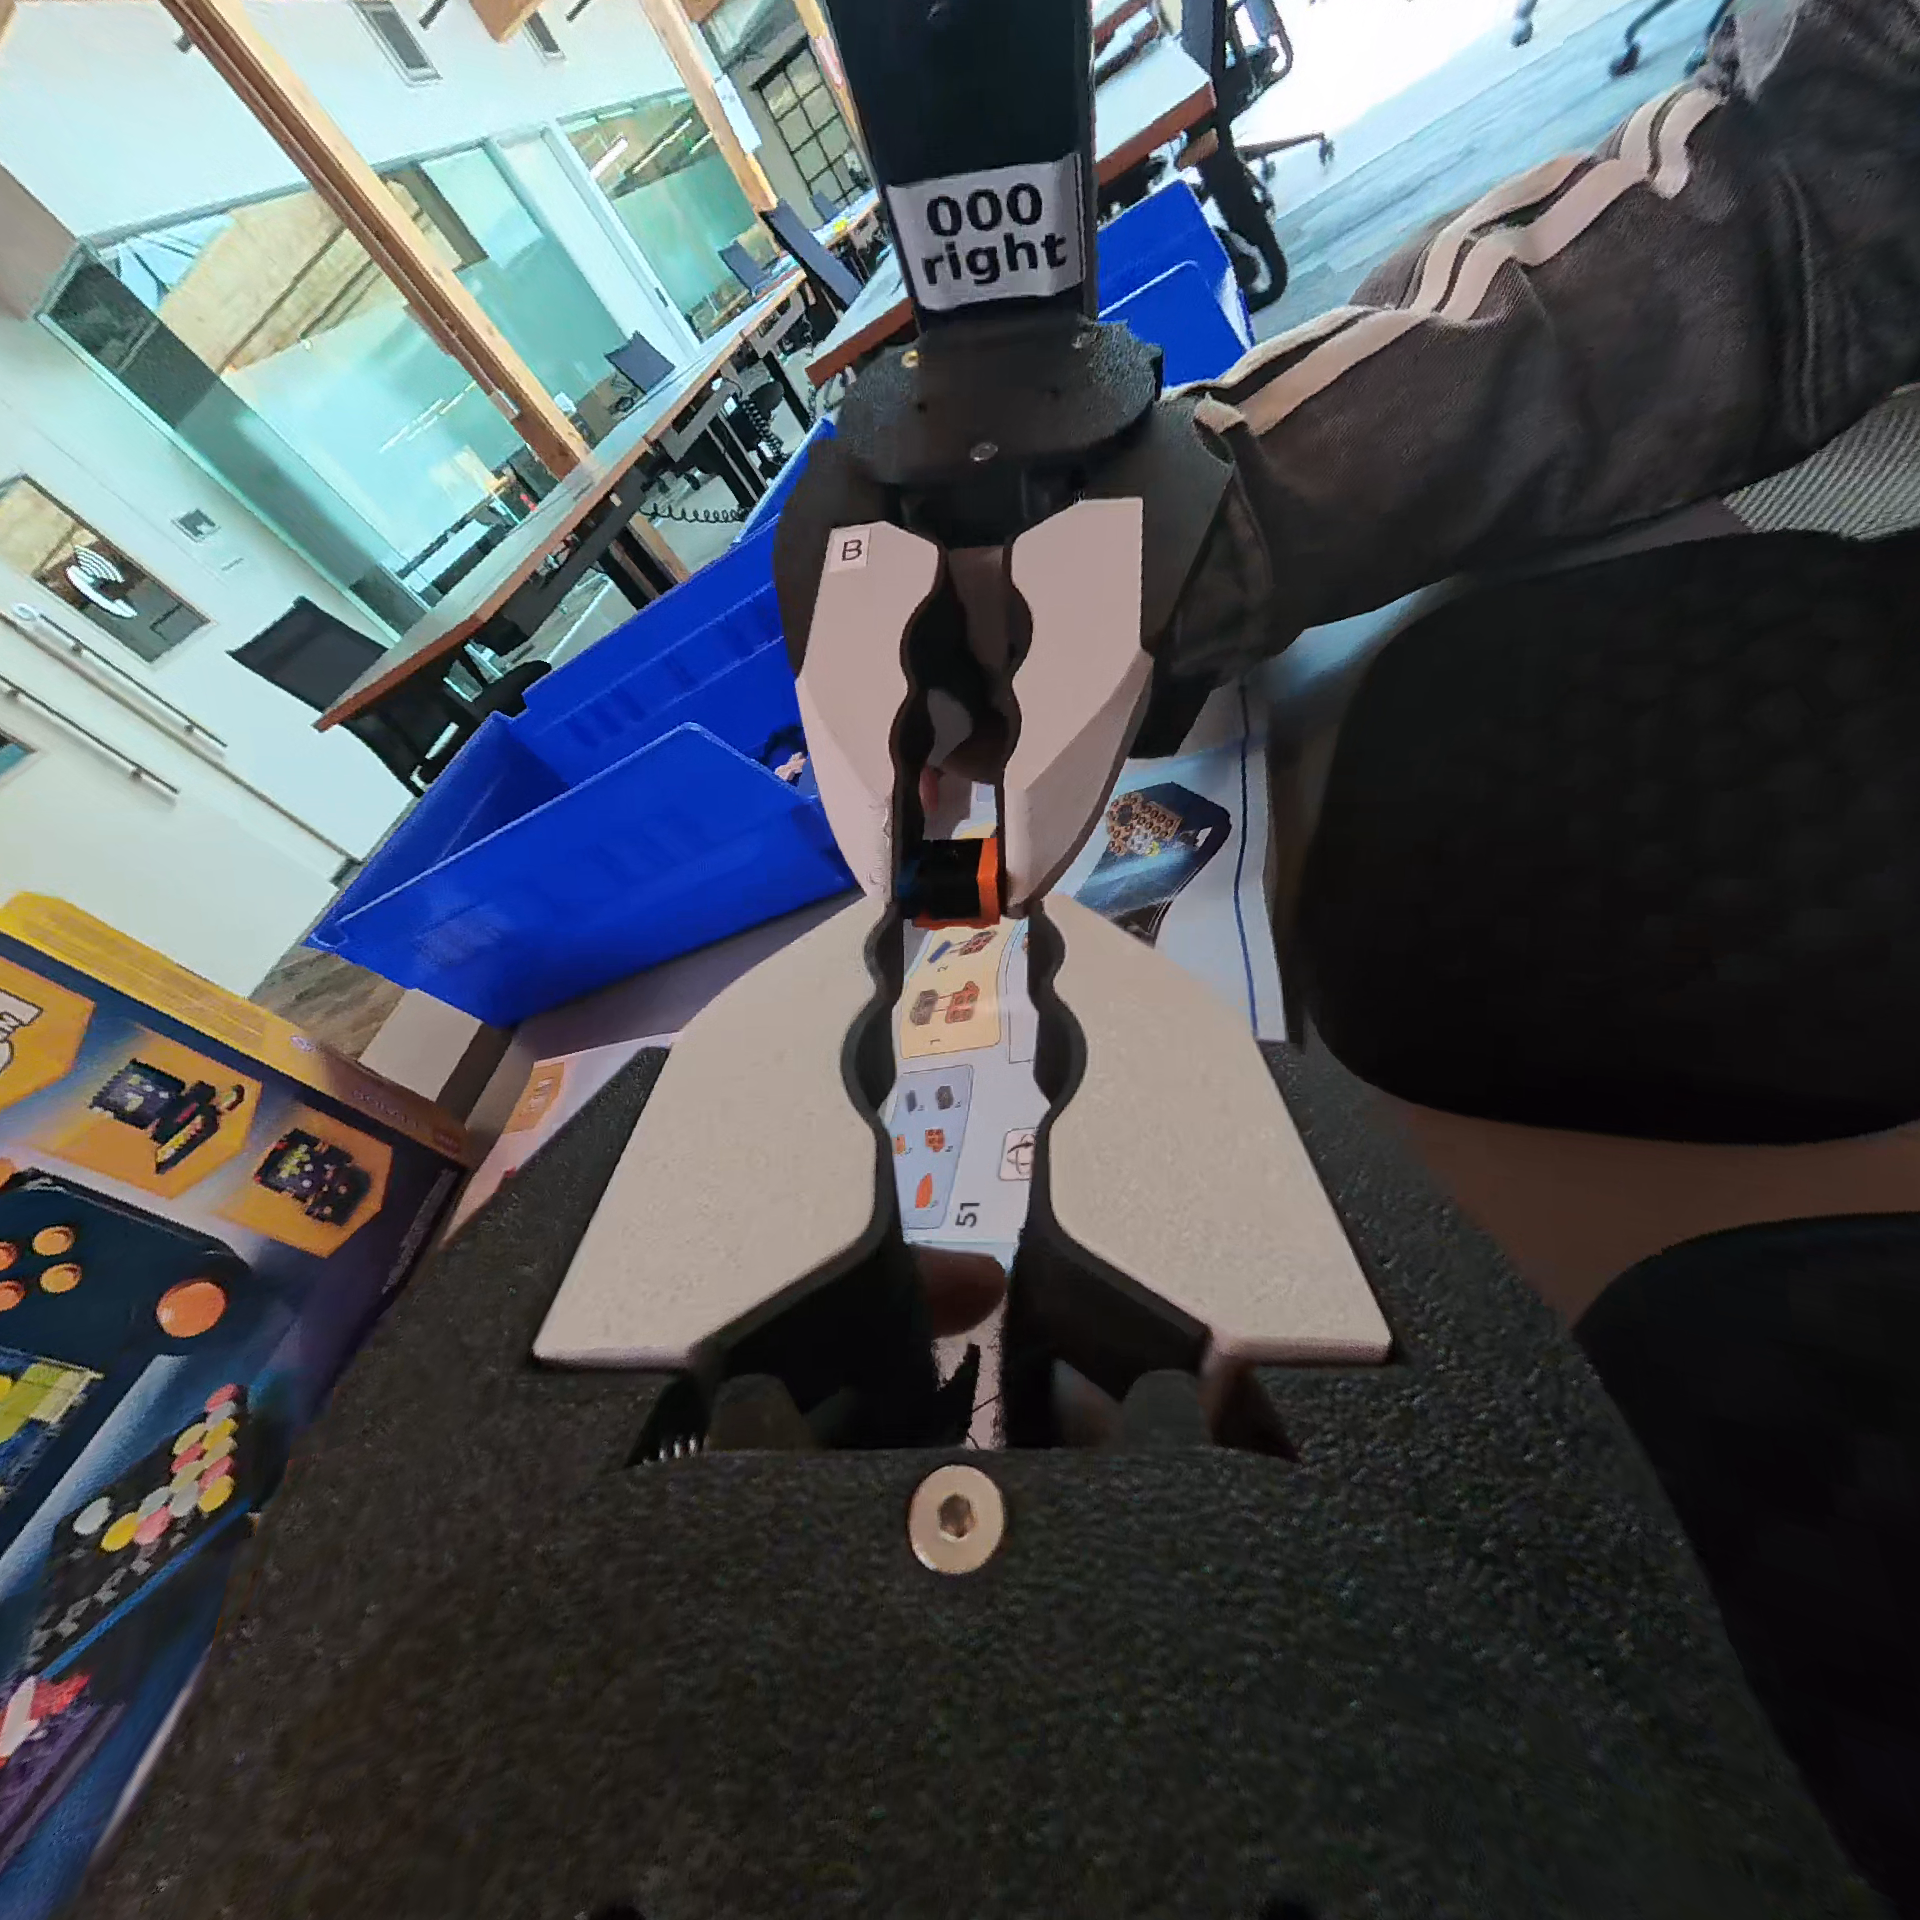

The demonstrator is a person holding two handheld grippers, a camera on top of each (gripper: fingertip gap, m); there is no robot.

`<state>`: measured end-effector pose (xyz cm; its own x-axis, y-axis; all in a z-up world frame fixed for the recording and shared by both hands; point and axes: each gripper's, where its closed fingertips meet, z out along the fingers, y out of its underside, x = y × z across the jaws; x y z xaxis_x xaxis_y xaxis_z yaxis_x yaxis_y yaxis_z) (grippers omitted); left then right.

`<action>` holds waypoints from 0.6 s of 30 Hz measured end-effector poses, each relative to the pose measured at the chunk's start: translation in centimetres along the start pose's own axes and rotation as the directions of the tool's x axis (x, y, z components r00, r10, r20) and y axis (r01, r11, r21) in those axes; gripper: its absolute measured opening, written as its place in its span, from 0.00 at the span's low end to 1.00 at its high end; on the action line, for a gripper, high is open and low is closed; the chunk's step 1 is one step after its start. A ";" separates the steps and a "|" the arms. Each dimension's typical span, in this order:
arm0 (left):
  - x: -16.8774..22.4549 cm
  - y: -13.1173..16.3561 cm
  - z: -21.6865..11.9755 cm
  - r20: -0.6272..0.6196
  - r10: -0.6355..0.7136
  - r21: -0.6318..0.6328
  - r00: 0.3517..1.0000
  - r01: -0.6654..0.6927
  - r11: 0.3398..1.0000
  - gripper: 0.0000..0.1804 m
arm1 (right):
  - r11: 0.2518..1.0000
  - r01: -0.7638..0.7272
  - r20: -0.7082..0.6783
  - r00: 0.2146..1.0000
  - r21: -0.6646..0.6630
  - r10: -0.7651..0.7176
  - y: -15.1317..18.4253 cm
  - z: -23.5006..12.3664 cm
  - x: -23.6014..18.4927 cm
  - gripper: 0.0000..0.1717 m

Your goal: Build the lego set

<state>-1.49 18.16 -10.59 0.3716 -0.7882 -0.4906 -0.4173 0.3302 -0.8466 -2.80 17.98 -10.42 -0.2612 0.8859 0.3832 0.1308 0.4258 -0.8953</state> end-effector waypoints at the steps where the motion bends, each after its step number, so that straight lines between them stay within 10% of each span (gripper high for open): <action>1: 0.1 0.1 0.0 0.003 0.015 -0.004 1.000 -0.015 1.000 0.12 | 1.000 0.012 0.000 1.000 -0.007 -0.012 0.0 0.0 -0.1 0.10; 10: 1.1 0.7 -0.3 -0.017 0.184 -0.096 0.983 -0.185 0.978 0.11 | 1.000 0.001 0.071 0.998 -0.011 0.000 0.7 0.4 -1.1 0.10; 18: 0.0 0.2 -0.2 0.004 -0.015 0.003 1.000 0.015 1.000 0.12 | 1.000 0.021 -0.025 0.999 0.020 -0.021 0.1 0.1 0.0 0.10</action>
<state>-1.71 18.11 -10.78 0.3812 -0.7912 -0.4783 -0.4089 0.3197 -0.8547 -2.92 17.98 -10.53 -0.2403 0.8812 0.4072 0.1062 0.4408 -0.8913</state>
